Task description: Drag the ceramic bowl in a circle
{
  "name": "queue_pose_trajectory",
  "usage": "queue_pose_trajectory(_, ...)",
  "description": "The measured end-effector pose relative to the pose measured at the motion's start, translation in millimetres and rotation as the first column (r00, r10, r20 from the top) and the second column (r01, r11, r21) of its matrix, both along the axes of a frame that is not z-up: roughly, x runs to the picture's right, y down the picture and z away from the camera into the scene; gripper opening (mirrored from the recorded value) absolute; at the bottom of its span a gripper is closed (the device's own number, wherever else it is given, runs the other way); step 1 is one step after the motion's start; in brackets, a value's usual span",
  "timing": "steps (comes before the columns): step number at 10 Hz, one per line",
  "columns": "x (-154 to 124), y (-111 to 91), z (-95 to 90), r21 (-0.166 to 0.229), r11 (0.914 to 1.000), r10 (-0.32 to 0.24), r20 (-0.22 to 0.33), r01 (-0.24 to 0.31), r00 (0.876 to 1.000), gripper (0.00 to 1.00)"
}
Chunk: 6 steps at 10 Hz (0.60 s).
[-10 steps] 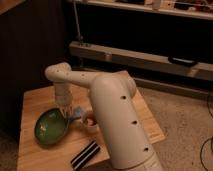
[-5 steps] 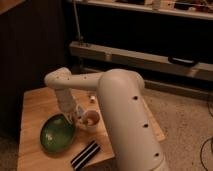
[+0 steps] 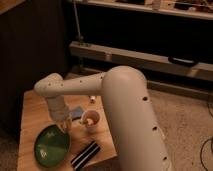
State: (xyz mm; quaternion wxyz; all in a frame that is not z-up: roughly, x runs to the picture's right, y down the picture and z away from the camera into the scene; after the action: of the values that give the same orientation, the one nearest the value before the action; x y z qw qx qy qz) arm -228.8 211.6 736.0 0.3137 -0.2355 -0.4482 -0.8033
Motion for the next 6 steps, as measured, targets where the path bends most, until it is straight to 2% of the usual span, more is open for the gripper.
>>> queue_pose_trajectory(3,-47.9,13.3,-4.0,-0.045,0.9974,0.059,0.039,-0.057,0.998,0.14)
queue_pose_trajectory(4,-60.0,11.9,-1.4,-0.052,0.9959,0.077,0.042,-0.074,0.996,0.14)
queue_pose_trajectory(6,-79.8,-3.5,9.2,-0.059,0.9906,0.126,0.042,-0.123,0.991,0.14)
